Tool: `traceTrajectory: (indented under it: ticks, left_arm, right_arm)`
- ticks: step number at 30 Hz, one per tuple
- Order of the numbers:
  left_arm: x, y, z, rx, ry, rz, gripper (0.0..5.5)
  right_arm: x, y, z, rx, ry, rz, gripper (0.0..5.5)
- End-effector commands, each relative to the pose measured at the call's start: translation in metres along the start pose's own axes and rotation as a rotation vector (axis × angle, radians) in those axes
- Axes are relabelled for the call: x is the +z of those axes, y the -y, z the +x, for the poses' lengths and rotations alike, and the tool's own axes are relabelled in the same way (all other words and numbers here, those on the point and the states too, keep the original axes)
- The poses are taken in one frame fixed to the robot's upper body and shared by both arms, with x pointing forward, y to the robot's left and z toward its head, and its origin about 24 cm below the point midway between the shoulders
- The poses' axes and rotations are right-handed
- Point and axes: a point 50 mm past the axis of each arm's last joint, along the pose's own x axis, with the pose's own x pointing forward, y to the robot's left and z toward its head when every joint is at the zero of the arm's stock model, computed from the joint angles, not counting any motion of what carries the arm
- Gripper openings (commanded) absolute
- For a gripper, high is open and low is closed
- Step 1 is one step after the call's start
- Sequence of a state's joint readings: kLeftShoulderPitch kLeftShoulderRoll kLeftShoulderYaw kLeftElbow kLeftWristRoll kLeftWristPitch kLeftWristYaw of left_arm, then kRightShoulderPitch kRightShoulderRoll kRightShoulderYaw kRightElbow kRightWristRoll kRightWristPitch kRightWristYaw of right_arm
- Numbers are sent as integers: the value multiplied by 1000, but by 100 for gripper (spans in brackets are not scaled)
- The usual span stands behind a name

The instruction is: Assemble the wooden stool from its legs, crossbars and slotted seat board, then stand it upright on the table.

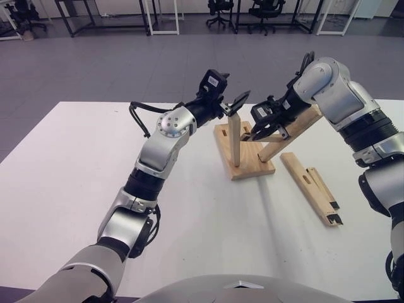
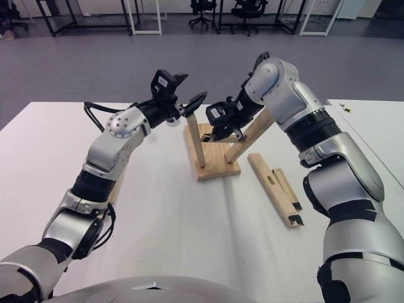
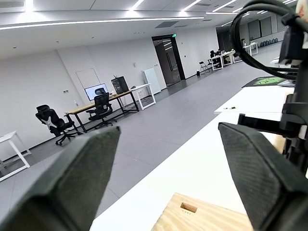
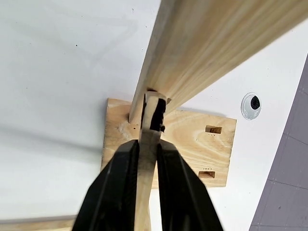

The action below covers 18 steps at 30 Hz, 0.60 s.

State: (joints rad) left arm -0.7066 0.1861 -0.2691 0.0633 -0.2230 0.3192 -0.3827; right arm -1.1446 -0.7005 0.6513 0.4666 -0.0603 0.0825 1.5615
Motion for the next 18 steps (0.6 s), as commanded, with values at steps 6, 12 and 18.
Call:
traceTrajectory:
  ticks: [6, 12, 18]
  left_arm:
    - [-57, 31, -21, -60, -256, -81, 374]
    - [-54, 19, -15, -23, -244, -62, 374]
    - [-41, 23, -3, -24, -183, -67, 374]
  right_arm:
    - [-9, -5, 28, 82, -1, 82, 44]
    - [-6, -16, 28, 145, -2, 25, 44]
    - [-5, -25, 51, 200, -4, 47, 44]
